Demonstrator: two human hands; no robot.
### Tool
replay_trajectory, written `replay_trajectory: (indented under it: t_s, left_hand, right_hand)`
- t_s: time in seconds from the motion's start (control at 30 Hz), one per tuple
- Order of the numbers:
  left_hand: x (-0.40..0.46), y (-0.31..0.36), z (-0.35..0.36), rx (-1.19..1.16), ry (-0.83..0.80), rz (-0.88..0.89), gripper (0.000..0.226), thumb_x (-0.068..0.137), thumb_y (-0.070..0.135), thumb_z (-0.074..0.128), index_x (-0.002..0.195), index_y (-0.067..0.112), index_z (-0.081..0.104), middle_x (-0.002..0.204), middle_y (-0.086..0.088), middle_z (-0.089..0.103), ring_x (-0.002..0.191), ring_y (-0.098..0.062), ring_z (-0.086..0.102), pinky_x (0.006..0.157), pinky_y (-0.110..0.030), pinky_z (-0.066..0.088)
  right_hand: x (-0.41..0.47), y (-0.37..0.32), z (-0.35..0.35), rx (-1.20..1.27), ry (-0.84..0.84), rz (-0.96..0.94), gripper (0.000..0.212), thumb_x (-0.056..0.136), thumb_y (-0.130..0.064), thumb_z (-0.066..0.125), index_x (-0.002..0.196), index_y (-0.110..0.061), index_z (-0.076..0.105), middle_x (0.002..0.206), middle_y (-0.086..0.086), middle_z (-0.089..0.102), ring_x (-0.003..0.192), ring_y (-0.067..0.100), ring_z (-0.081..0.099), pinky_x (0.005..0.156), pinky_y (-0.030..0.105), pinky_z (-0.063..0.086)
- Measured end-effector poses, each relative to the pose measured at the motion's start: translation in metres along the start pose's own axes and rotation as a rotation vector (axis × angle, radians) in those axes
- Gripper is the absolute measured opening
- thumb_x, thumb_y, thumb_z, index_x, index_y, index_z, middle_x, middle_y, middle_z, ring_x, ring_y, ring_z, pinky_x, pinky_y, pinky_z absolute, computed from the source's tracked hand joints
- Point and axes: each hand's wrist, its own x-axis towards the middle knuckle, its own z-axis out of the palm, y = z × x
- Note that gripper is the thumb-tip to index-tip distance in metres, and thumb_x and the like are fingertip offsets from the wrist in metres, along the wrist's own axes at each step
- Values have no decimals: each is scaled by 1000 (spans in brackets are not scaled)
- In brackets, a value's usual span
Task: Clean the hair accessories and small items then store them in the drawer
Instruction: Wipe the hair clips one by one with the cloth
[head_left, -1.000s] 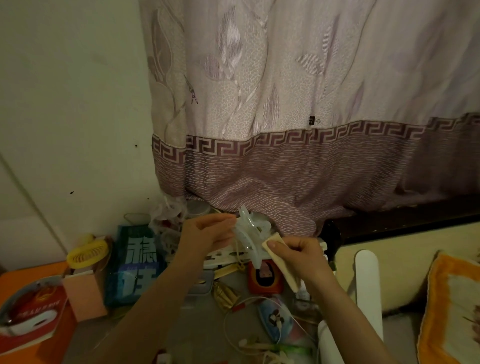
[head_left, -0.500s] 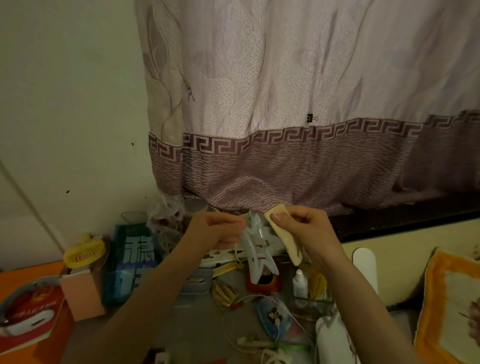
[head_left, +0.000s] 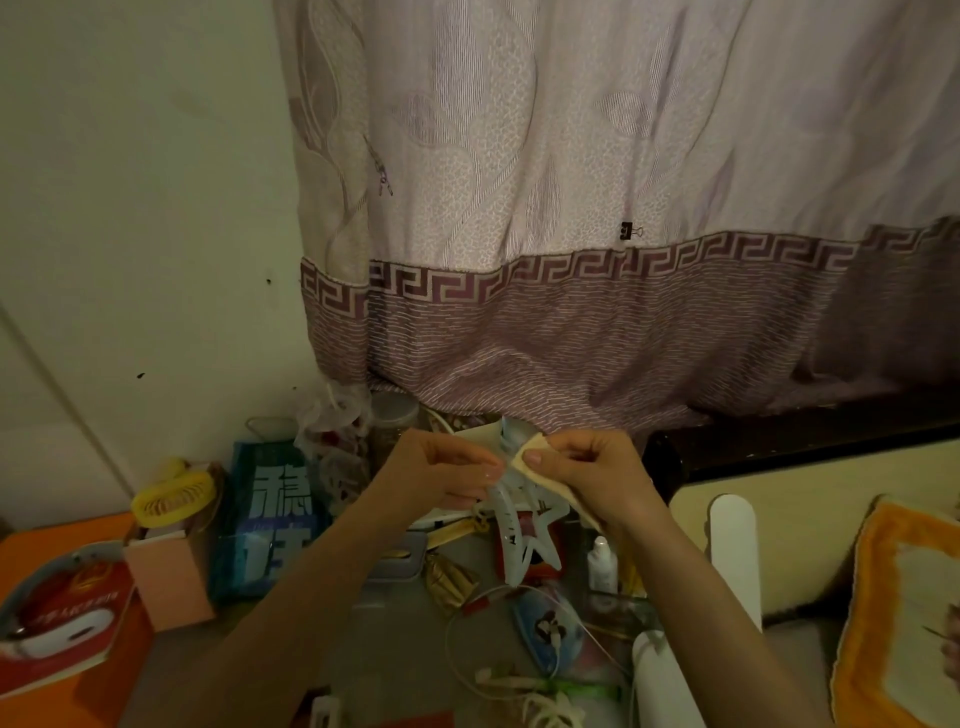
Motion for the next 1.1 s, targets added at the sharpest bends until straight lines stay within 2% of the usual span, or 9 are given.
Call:
replay_trajectory:
  t_s: [0.27, 0.4, 0.5, 0.67, 0.73, 0.8, 0.9, 1.0, 1.1]
  left_hand:
    - [-3, -5, 2, 20, -27, 4, 22, 79, 1, 70, 68, 19, 76, 66, -9, 71, 62, -14, 67, 61, -24, 56]
    - [-7, -5, 2, -7, -2, -19, 13, 79, 1, 69, 76, 12, 75, 72, -13, 70, 60, -13, 67, 60, -23, 57]
    - [-7, -6, -2, -69, 78, -31, 11, 79, 3, 70, 77, 12, 75, 74, -11, 72, 62, -14, 69, 58, -20, 56]
    - [-4, -8, -5, -155, 215, -27, 7, 80, 6, 69, 84, 9, 73, 81, -11, 74, 69, -17, 71, 62, -25, 59]
    - [-3, -9, -5, -168, 232, -25, 6, 80, 7, 70, 82, 11, 74, 82, -11, 74, 71, -19, 71, 69, -30, 60]
    - [-3, -9, -5, -170, 237, -26, 7, 80, 7, 70, 83, 10, 74, 83, -12, 74, 73, -22, 71, 73, -33, 58]
    - [-3, -9, -5, -151, 234, -19, 8, 80, 4, 69, 84, 8, 74, 84, -13, 74, 76, -24, 71, 74, -34, 58]
    - [-4, -9, -4, -129, 246, 7, 10, 80, 4, 69, 79, 12, 75, 81, -12, 74, 74, -24, 70, 74, -35, 58]
    - [-3, -10, -4, -100, 262, 28, 15, 80, 3, 69, 74, 16, 75, 78, -10, 74, 71, -22, 70, 75, -37, 57]
  right_hand:
    - [4, 11, 1, -28, 70, -48, 4, 79, -5, 73, 79, -2, 72, 64, 8, 65, 52, 8, 60, 51, 20, 48]
    - [5, 13, -2, 57, 244, -88, 7, 79, -9, 74, 73, -11, 73, 71, 18, 67, 69, 27, 65, 69, 40, 55]
    - [2, 6, -7, 150, 234, -98, 4, 79, -7, 74, 77, -3, 73, 84, 34, 64, 73, 35, 62, 74, 48, 54]
    - [-7, 7, -10, 106, 45, -87, 4, 81, -4, 69, 82, -3, 73, 63, 3, 70, 56, 11, 64, 52, 20, 50]
    - [-8, 13, -8, 88, 16, -77, 11, 78, -8, 71, 86, 0, 73, 72, 10, 73, 65, 20, 68, 57, 27, 55]
    - [-10, 18, -5, 99, 13, -63, 25, 72, -18, 73, 88, 1, 73, 83, 21, 72, 79, 37, 67, 71, 44, 56]
    - [-13, 22, -5, 108, 22, -56, 33, 66, -26, 73, 88, -1, 74, 86, 22, 72, 85, 42, 66, 76, 49, 55]
    - [-14, 25, -5, 55, 42, -85, 30, 66, -27, 75, 85, -4, 76, 83, 20, 73, 84, 43, 67, 77, 55, 55]
    - [-14, 28, -4, -41, 73, -134, 8, 74, -15, 77, 76, -8, 77, 75, 17, 72, 74, 40, 67, 69, 52, 55]
